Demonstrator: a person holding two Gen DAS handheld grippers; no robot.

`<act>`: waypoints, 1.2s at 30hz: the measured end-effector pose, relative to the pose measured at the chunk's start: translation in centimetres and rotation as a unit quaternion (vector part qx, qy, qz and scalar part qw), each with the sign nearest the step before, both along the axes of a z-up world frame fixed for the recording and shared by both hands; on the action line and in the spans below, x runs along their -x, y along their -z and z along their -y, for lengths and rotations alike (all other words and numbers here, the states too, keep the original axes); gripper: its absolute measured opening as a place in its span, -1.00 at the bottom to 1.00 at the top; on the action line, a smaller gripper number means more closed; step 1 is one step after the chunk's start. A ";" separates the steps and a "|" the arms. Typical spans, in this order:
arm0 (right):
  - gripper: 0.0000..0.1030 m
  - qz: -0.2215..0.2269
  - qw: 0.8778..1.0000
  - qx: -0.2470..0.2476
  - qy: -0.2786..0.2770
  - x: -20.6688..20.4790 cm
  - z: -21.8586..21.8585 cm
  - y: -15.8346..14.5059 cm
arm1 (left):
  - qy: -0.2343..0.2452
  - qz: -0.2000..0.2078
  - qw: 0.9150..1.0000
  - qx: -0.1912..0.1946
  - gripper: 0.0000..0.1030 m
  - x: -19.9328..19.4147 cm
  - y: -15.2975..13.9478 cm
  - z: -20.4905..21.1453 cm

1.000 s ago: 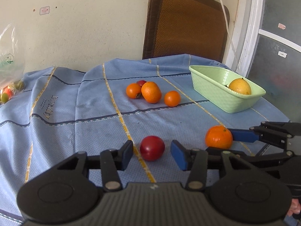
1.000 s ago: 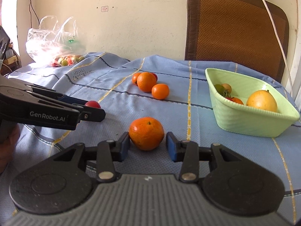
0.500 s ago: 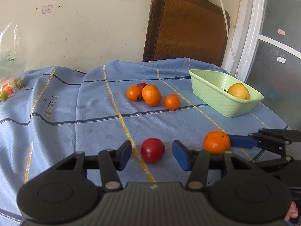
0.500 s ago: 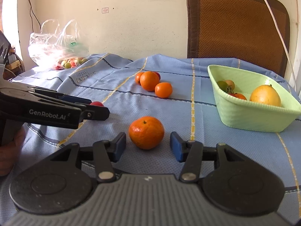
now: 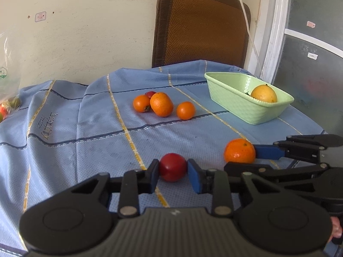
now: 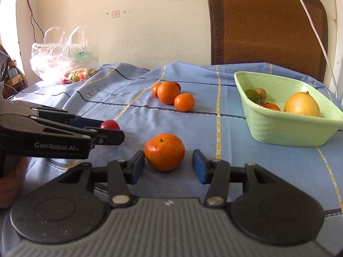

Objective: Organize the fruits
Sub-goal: 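Carry the tomato and tangerine into the green basket and open both grippers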

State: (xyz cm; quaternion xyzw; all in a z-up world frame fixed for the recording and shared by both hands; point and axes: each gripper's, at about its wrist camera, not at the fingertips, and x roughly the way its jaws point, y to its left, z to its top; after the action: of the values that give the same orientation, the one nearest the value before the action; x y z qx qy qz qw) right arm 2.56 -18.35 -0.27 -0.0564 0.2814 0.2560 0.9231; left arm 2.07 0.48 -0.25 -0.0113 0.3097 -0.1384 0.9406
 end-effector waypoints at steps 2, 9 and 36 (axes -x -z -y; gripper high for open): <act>-0.20 0.004 1.000 0.004 0.001 0.1 -0.1 0.0 | 0.002 -0.003 1.000 0.007 -0.45 -0.2 0.0 -0.1; -0.21 0.027 0.999 -0.035 0.015 0.4 1.4 -0.6 | 0.031 -0.008 0.998 0.055 -0.45 -1.7 -2.1 0.6; -0.18 0.118 0.979 -0.049 0.161 -4.3 8.9 -2.5 | 0.080 -0.022 0.992 0.091 -0.40 -13.4 -6.0 10.5</act>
State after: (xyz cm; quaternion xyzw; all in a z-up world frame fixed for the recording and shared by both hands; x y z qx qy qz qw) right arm 6.88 -27.25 2.27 0.0052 0.1630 0.1087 0.9806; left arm 15.52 -10.00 5.76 -0.0755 0.3161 -0.2403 0.9147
